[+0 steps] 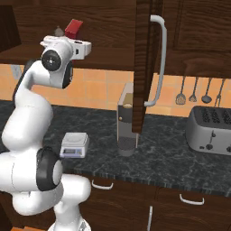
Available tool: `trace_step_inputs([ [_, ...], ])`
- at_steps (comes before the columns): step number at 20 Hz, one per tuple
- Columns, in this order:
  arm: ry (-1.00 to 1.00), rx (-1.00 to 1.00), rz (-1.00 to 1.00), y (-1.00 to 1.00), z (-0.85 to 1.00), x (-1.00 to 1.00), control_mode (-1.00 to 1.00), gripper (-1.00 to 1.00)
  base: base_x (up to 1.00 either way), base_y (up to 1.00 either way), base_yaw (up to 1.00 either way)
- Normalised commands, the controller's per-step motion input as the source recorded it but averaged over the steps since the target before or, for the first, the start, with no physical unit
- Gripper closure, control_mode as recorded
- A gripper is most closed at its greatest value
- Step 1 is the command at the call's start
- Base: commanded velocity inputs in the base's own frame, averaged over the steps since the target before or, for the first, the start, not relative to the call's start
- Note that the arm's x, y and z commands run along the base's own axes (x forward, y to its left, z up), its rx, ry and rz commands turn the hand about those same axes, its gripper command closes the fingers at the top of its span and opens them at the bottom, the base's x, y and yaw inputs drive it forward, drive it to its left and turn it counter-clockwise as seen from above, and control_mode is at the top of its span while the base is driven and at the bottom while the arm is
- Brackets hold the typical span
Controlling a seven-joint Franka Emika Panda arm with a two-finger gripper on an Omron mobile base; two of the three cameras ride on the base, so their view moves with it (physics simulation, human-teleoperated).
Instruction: Pick the cereal and place it on the digital scale for weighing, and close the cabinet.
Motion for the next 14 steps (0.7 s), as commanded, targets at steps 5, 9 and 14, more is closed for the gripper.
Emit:
trace_step_inputs([
  [5, 0.10, -0.01, 0.34, -0.01, 0.32, -1.00, -1.00, 1.00, 0.00, 0.00, 0.00],
  [9, 0.05, -0.05, 0.37, 0.00, -0.19, -0.91, -1.00, 1.00, 0.00, 0.00, 0.00],
  [14, -0.05, -0.13, 0.29, 0.07, -0.82, -0.21, -1.00, 1.00, 0.00, 0.00, 0.00],
])
